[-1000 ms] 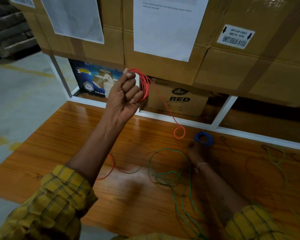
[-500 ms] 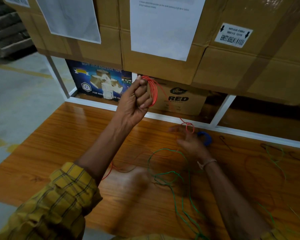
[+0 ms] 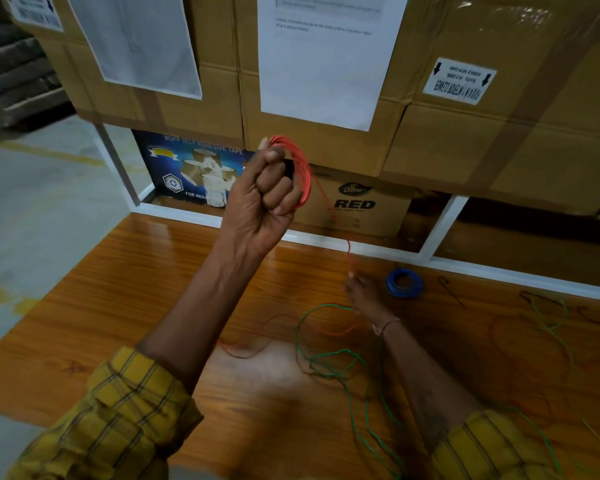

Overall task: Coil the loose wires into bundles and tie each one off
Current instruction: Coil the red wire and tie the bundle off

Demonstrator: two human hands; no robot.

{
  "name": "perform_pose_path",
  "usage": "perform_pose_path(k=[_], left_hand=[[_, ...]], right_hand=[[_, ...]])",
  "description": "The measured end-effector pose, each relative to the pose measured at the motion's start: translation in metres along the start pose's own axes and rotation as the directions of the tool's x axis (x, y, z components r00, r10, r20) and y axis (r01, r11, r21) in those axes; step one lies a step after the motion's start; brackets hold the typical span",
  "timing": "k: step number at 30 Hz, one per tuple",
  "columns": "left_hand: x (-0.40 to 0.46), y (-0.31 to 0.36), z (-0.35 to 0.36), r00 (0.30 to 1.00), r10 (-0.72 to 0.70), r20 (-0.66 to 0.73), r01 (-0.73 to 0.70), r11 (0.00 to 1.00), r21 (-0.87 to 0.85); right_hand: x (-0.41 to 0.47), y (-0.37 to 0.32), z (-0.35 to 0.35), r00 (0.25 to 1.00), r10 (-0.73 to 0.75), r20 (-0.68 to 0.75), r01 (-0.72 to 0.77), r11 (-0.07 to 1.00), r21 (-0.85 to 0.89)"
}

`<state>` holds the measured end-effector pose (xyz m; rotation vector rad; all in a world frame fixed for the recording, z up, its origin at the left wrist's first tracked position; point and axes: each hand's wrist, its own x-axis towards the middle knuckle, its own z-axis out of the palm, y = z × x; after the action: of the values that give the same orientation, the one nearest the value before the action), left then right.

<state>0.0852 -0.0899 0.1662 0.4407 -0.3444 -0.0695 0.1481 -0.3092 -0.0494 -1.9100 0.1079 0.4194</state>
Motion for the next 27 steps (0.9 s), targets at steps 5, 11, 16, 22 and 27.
perform_pose_path(k=[5, 11, 16, 22, 27], left_hand=[[-0.005, -0.005, 0.016, 0.998, 0.007, 0.055, -0.008, 1.0, 0.017], [-0.005, -0.004, 0.019, 0.999, 0.009, 0.049, -0.012, 0.999, 0.052], [0.004, 0.003, 0.014, 0.995, -0.022, -0.096, 0.04, 0.981, 0.192], [0.004, -0.011, 0.0, 0.98, -0.075, -0.183, 0.129, 0.943, 0.306], [0.007, -0.026, -0.011, 0.971, -0.101, -0.215, 0.165, 0.939, 0.301]], right_hand=[[0.015, 0.005, 0.003, 0.992, 0.114, -0.052, -0.116, 0.992, -0.048], [0.02, 0.002, -0.004, 0.99, 0.082, -0.117, -0.1, 0.982, -0.159], [0.014, -0.015, -0.016, 0.977, -0.089, 0.193, 0.109, 0.99, -0.094], [-0.027, -0.079, -0.07, 0.853, -0.371, 0.366, 0.282, 0.92, 0.274], [-0.03, -0.094, -0.075, 0.874, -0.299, 0.382, -0.273, 0.348, 0.897]])
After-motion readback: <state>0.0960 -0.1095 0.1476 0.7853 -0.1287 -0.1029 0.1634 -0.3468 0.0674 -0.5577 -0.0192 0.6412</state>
